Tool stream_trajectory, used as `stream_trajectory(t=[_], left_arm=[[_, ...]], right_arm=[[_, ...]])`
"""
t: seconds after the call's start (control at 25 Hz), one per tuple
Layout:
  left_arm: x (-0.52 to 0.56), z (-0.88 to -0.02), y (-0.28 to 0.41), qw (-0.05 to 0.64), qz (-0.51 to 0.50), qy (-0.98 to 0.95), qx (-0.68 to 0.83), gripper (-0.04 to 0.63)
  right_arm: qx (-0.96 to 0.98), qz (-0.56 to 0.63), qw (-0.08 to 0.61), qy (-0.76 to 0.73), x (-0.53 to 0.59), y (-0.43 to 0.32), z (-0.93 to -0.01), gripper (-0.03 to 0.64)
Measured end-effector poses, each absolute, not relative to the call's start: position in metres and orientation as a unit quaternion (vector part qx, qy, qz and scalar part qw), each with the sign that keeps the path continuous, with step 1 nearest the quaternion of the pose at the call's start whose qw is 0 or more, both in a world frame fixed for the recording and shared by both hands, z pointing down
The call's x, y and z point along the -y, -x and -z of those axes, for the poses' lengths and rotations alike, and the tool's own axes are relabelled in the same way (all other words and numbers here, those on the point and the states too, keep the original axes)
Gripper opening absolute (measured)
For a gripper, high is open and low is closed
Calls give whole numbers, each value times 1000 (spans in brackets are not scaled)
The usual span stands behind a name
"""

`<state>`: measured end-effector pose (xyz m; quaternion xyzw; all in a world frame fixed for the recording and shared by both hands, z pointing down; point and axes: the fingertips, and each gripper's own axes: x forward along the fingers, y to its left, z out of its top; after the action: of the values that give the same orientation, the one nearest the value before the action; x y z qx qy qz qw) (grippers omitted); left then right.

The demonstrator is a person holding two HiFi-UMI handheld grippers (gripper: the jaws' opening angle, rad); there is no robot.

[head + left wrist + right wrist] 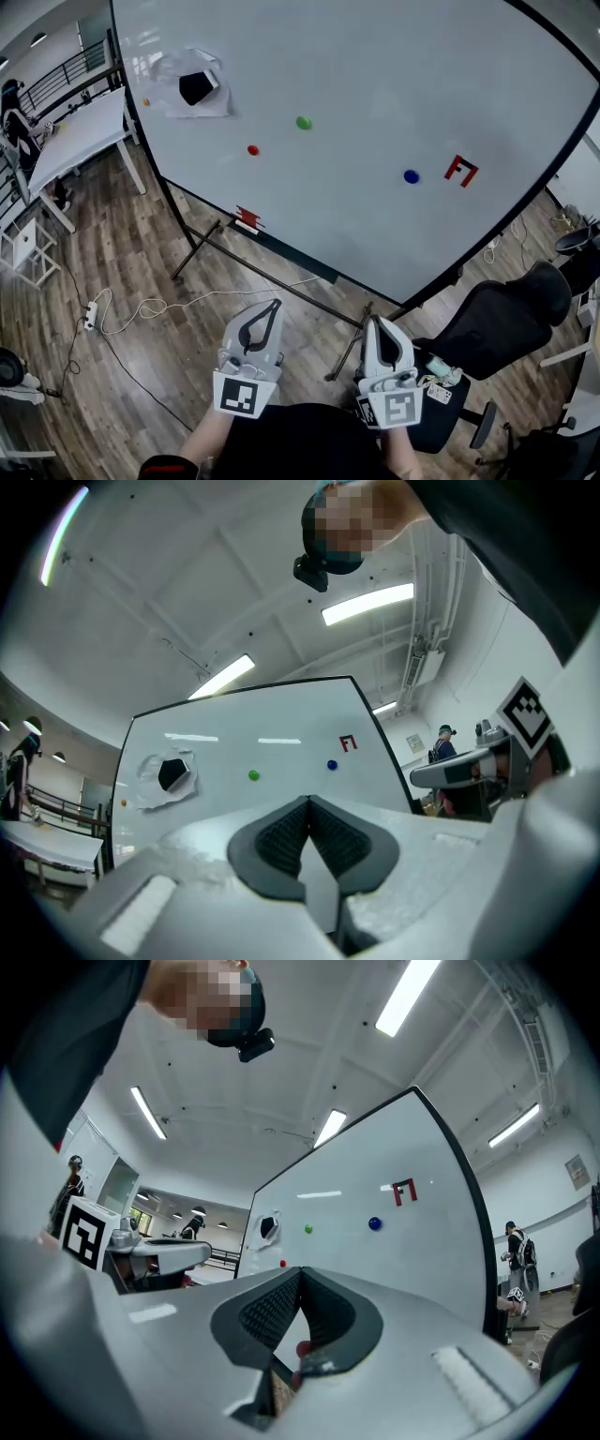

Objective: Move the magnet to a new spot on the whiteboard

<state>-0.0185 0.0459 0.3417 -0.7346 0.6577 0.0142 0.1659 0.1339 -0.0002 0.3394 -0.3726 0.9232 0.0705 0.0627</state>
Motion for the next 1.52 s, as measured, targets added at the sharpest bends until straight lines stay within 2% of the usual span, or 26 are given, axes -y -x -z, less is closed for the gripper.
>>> stream_trajectory(t=[0.6, 1.04, 1.52], left_arm=[[35, -335, 79, 172, -31, 788, -590, 2], [78, -339, 85, 175, -51, 839, -512, 2], [111, -332, 71, 171, -78, 863, -468, 2]], right_arm=[[-889, -86, 57, 446, 53, -76, -333, 2], [-850, -97, 69, 513, 77, -58, -333, 2], [-826, -115, 45, 550, 87, -67, -330, 2]])
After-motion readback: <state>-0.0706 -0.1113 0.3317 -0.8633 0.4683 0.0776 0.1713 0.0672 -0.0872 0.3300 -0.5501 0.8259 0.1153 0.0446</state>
